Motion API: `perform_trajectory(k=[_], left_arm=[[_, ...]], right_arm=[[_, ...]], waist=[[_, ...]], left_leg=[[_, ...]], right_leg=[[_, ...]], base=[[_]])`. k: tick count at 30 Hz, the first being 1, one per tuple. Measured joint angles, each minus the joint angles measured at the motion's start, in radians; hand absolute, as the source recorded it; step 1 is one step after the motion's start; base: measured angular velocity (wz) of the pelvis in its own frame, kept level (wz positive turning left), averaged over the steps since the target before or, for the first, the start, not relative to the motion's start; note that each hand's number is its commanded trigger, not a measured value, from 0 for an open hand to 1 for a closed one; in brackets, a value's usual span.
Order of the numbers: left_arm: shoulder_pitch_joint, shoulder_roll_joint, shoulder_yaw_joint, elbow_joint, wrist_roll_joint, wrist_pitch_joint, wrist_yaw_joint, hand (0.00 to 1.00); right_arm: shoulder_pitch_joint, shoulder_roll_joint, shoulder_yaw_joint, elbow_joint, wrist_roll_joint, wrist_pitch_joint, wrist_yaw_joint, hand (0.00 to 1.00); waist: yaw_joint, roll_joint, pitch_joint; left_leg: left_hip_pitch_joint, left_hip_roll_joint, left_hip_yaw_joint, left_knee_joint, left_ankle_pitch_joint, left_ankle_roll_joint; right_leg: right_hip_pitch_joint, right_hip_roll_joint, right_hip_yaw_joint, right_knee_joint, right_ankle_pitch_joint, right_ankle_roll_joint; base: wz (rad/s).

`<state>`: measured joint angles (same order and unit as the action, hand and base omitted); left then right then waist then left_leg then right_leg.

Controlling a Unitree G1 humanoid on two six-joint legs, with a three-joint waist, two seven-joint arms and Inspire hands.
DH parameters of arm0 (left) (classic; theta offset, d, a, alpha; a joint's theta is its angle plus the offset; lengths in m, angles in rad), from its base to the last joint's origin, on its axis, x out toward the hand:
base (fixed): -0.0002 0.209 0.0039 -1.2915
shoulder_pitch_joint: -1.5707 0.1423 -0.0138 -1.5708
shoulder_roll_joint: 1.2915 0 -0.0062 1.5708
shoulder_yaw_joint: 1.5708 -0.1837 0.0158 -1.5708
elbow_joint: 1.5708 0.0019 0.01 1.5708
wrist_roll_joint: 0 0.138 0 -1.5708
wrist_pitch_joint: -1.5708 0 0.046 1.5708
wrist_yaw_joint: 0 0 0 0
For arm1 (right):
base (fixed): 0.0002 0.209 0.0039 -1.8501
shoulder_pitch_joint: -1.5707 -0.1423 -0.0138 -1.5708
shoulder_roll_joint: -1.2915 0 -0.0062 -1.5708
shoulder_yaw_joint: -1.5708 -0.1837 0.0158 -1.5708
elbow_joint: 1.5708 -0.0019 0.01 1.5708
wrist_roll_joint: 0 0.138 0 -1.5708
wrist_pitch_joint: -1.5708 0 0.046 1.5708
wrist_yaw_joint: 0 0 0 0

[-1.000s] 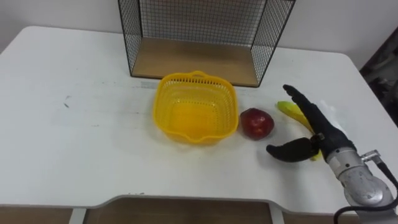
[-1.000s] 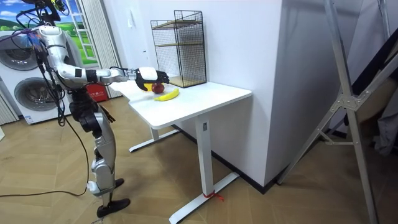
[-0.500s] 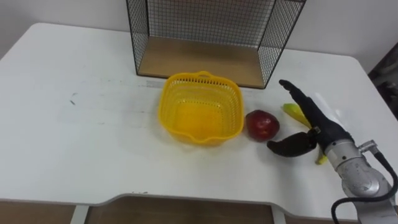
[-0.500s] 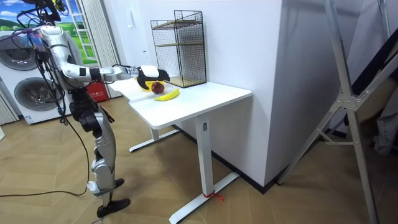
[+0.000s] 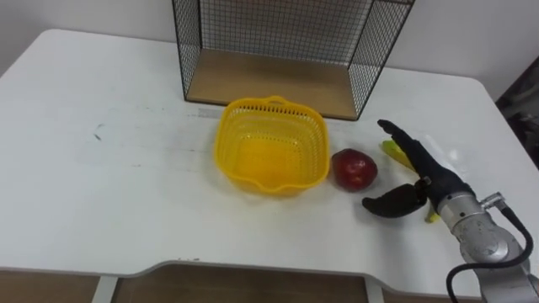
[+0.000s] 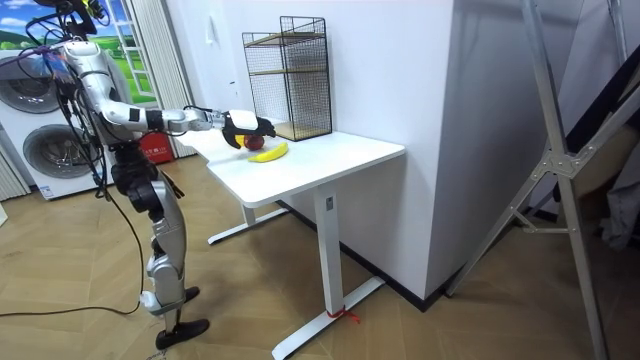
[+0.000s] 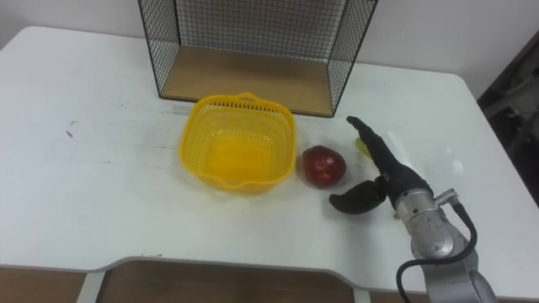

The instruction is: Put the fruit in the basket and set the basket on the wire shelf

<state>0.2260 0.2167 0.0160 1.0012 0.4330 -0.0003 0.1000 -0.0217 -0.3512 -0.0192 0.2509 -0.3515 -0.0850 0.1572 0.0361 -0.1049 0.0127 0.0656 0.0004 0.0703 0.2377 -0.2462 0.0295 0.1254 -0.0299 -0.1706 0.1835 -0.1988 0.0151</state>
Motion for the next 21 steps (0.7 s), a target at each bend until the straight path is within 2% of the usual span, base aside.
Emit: perform_trajectory(k=[5, 8, 13, 17, 21], left_arm=[[0.0, 0.0, 0.0, 0.0, 0.001, 0.001, 0.0, 0.0], [0.001, 0.0, 0.0, -0.001, 0.001, 0.005, 0.0, 0.0], [0.002, -0.001, -0.001, 0.0, 0.001, 0.016, 0.0, 0.0], [0.003, -0.001, 0.0, 0.0, 0.0, 0.024, -0.001, 0.0], [0.004, -0.003, 0.0, 0.0, 0.001, 0.025, -0.001, 0.0]], right_arm=[[0.0, 0.005, 0.003, 0.0, 0.0, 0.002, 0.0, 0.0], [-0.001, 0.007, 0.017, -0.001, 0.0, 0.017, 0.0, 0.0], [-0.001, 0.007, 0.039, -0.001, 0.006, 0.022, 0.0, 0.0], [-0.001, 0.008, 0.039, -0.001, 0.041, 0.022, 0.0, 0.0], [-0.019, 0.008, 0.039, -0.001, 0.041, 0.022, 0.007, 0.0]], waist=[[0.002, 0.0, 0.0], [0.005, 0.001, 0.0001], [0.009, 0.013, -0.0023], [0.019, 0.023, -0.0008], [0.026, 0.024, -0.0013]], left_leg=[[0.0, 0.001, 0.0, 0.0, 0.0, 0.0], [0.002, 0.001, 0.001, 0.0, 0.0, 0.0], [0.003, 0.0, 0.0, 0.001, 0.0, 0.0], [0.014, -0.001, 0.0, -0.002, 0.0, 0.0], [0.013, 0.0, -0.001, -0.002, 0.0, 0.0]], right_leg=[[0.0, 0.0, 0.0, -0.001, 0.0, 0.0], [-0.002, 0.0, -0.003, -0.002, 0.0, 0.0], [0.001, -0.001, -0.01, -0.003, 0.0, 0.0], [0.012, -0.001, -0.012, -0.005, 0.0, 0.0], [0.017, -0.003, -0.022, -0.015, 0.0, 0.0]], base=[[0.0], [0.0], [0.0], [0.0], [0.0]])
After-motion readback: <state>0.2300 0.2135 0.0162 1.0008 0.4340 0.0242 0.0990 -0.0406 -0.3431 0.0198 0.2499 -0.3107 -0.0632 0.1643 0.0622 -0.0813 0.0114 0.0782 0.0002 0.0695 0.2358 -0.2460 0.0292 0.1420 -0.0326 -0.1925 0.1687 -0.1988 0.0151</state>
